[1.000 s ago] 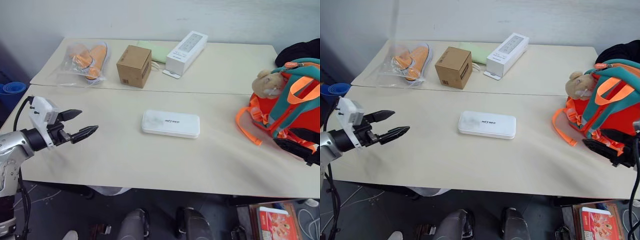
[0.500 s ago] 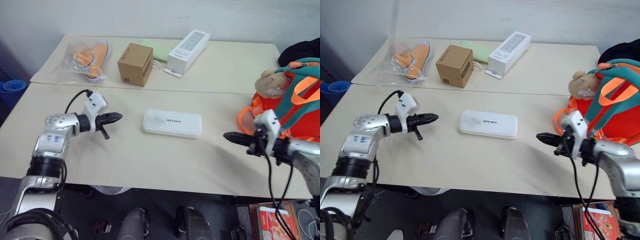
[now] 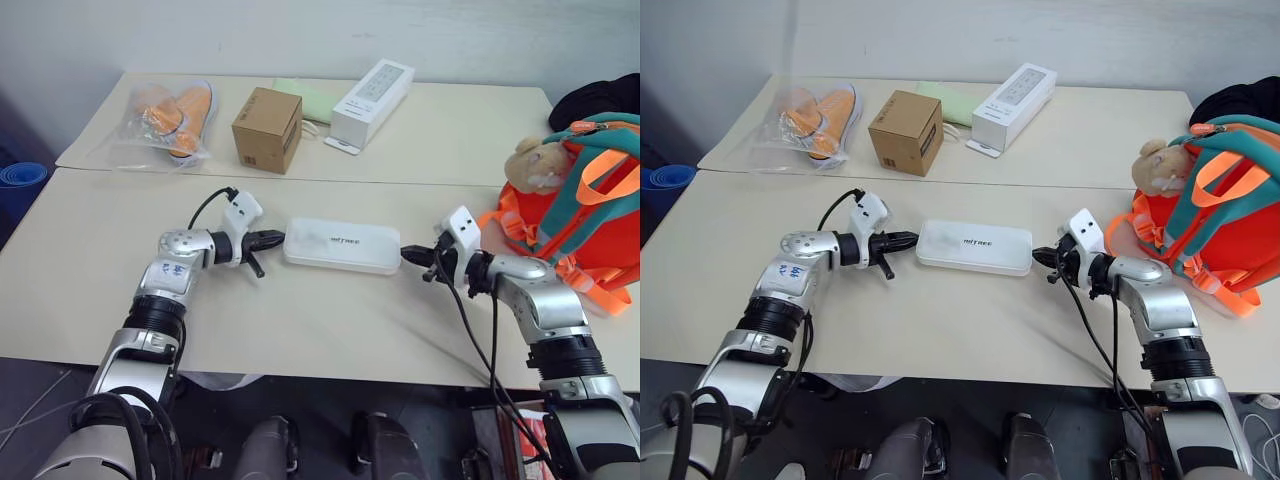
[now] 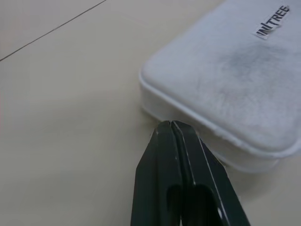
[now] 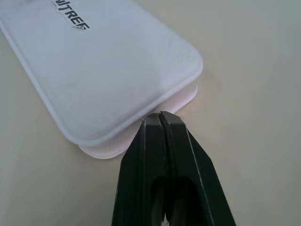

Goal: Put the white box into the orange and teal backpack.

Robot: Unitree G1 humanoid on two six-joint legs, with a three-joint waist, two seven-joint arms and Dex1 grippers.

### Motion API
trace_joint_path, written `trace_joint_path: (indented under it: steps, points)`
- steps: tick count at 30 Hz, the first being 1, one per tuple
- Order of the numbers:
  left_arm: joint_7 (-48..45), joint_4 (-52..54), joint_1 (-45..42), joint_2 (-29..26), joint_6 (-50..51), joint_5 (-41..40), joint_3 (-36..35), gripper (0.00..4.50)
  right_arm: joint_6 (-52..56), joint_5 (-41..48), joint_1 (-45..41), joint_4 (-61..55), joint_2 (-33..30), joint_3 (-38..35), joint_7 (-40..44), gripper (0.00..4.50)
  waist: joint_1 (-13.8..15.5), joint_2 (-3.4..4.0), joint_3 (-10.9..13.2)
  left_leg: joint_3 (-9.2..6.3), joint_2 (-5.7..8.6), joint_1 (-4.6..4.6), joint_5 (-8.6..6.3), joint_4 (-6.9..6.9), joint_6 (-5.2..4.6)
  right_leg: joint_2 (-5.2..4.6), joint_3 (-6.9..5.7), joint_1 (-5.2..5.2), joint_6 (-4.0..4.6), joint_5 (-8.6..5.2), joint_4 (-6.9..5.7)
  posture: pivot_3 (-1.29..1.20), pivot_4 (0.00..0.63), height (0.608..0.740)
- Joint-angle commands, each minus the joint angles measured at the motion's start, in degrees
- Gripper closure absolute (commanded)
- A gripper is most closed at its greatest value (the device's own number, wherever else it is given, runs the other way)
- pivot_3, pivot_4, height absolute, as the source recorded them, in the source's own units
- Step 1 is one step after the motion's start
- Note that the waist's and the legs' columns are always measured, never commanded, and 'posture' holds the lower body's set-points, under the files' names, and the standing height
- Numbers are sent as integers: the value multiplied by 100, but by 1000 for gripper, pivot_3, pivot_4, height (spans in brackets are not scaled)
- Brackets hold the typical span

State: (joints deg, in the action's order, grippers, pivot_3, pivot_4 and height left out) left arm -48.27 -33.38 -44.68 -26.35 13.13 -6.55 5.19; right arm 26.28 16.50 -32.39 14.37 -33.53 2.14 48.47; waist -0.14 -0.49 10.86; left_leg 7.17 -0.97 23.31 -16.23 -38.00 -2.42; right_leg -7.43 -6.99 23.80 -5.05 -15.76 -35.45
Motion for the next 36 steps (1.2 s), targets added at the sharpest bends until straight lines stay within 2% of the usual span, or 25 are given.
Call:
trace_joint_path:
  steps: [1,8,11,17,24,30,36]
  points:
    - [-194,614,71,53,202,-132,12,4468,-65,-44,-270,23,82,-63,-40,4495,-11,0,0,0,0,0,0,0,0,0,0,0,0,0,0,0,150,740]
    - [-313,889,289,-256,762,-64,-66,4468,-4,-168,-324,-41,86,-35,11,4495,-26,0,0,1,-2,-2,0,0,2,0,4,1,0,0,-3,0,150,740]
    - [-891,1017,329,-559,1990,-633,-295,3964,-147,-376,-404,-39,85,160,54,4500,-47,0,0,1,-2,-2,0,0,2,0,5,2,0,0,-4,0,150,740]
    - [-1117,698,83,-948,3316,-1153,-672,2093,-225,-437,-466,102,99,149,142,4500,-129,0,0,0,-3,-2,0,0,3,1,5,2,1,-1,-6,0,150,740]
    - [-1046,-1185,-863,-911,3908,-1080,-781,13,-454,-690,-487,451,137,226,142,4500,-132,0,0,-2,5,-2,1,-2,2,6,2,1,1,-1,-10,0,150,740]
    - [-1384,-1923,-1428,-493,4422,-1083,-580,13,-493,-742,-492,484,234,238,158,4500,-134,0,0,0,6,-4,2,-2,4,22,3,1,0,-1,-14,0,150,740]
    - [-1392,-2278,-1779,225,4535,-947,-332,13,-505,-767,-491,518,282,207,140,4500,-107,0,0,0,12,-4,3,-6,3,18,5,-2,0,-1,-16,0,150,740]
